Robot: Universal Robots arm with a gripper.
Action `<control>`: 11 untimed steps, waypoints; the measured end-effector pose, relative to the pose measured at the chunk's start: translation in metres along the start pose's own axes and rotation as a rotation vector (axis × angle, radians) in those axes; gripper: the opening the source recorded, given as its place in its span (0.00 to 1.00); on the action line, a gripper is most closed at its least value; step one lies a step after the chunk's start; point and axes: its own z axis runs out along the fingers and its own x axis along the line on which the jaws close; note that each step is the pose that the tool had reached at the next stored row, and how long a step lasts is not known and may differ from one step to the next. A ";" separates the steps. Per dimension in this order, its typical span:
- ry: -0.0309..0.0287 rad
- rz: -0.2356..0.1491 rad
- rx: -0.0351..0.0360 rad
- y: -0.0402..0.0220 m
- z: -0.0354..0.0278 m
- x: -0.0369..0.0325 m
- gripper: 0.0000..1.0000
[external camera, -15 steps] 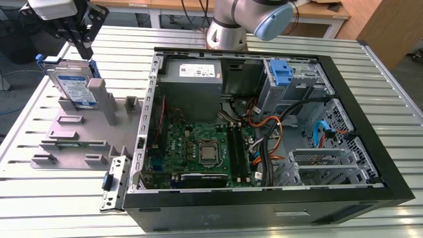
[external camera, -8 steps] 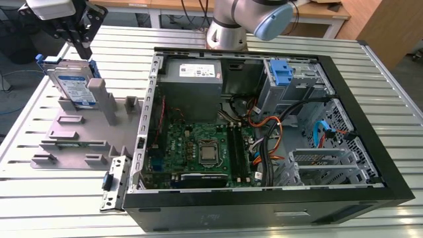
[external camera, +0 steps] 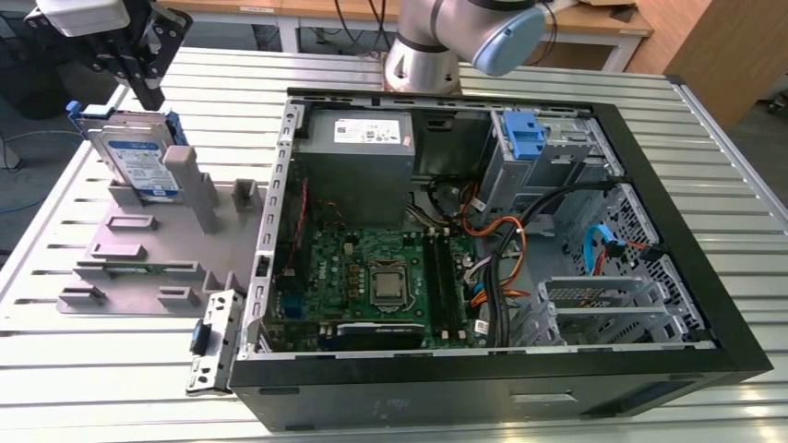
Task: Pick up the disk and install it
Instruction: 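Reach for the disk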
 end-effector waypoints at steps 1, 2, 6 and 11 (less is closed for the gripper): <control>0.0001 0.000 0.0000 -0.0001 -0.0001 0.0012 0.11; 0.0000 0.000 0.0000 -0.0002 -0.0001 0.0024 0.11; -0.0003 0.000 0.0000 -0.0005 -0.0001 0.0067 0.11; -0.0005 0.000 -0.0001 -0.0008 -0.0002 0.0099 0.11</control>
